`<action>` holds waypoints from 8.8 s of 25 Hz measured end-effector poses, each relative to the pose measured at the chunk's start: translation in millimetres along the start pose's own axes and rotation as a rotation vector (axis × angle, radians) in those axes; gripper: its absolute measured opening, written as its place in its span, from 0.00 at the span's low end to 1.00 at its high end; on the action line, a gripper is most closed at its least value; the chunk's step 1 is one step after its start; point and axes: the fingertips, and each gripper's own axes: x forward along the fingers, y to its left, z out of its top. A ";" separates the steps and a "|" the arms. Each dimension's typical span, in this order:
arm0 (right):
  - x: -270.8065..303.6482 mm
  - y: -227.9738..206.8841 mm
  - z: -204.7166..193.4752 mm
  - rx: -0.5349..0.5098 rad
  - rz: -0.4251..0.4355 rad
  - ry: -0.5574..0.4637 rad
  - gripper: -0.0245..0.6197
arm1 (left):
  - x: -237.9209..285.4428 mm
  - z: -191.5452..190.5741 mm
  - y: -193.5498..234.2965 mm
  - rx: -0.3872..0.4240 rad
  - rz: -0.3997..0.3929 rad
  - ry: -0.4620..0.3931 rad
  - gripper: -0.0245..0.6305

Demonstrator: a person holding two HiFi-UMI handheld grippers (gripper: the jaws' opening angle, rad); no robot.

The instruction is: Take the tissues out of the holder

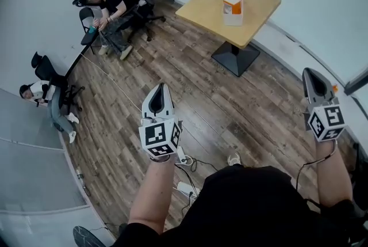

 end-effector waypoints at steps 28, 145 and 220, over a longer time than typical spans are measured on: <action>215.0 -49.3 14.2 0.046 0.056 -0.023 0.05 | 214.9 17.7 20.4 0.018 -0.027 0.015 0.04; 639.1 -48.1 -185.0 0.021 0.283 0.440 0.49 | 636.5 -121.7 48.4 0.013 -0.171 0.295 0.04; 645.8 -118.1 91.6 -0.044 0.301 0.118 0.48 | 638.3 144.3 65.6 0.032 -0.116 -0.138 0.04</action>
